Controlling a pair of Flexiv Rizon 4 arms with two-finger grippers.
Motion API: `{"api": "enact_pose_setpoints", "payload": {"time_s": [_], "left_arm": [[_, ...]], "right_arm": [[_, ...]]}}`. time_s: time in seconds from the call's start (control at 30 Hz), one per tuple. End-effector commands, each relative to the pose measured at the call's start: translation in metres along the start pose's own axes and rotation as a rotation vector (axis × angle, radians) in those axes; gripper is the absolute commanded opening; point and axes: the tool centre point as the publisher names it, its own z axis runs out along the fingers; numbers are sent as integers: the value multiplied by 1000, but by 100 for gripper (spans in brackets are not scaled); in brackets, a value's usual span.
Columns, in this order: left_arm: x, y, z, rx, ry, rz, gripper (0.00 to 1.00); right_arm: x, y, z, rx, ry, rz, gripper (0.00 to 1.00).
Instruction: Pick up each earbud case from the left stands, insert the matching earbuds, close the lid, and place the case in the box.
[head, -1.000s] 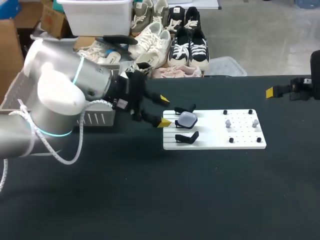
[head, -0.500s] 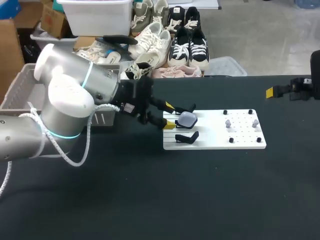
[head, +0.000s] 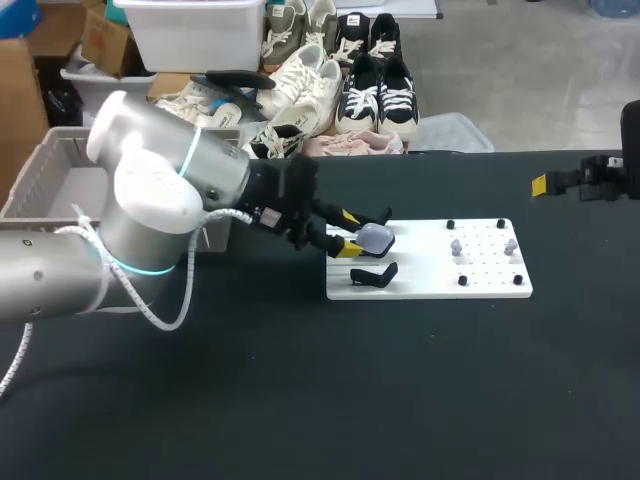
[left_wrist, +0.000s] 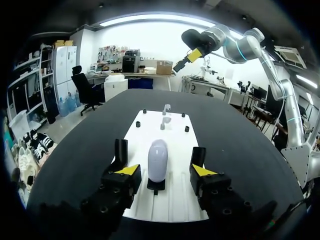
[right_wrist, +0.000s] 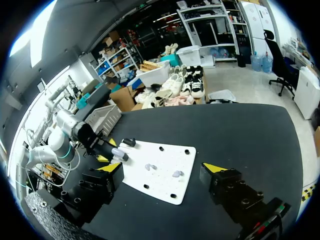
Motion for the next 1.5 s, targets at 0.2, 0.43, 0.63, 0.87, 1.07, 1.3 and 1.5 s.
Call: {"api": "enact_pose_setpoints", "payload": {"time_s": [0.2, 0.43, 0.63, 0.87, 1.07, 1.3, 1.5], "left_arm": [[1, 8, 7, -4, -15, -20, 65], [0, 8, 10, -1, -31, -27, 61], [0, 7, 11, 0, -47, -34, 56], [1, 4, 14, 5, -55, -30, 59], [2, 4, 18, 7, -55, -28, 61], [1, 5, 22, 6, -56, -31, 61], [1, 4, 25, 9, -56, -28, 50]], "right_arm": [[0, -1, 0, -4, 1, -1, 100], [0, -1, 0, -4, 1, -1, 100], [0, -1, 0, -4, 1, -1, 100], [0, -1, 0, -4, 1, -1, 100], [0, -1, 0, -4, 1, -1, 100], [0, -1, 0, -4, 1, -1, 100], [0, -1, 0, -4, 1, -1, 100]]}}
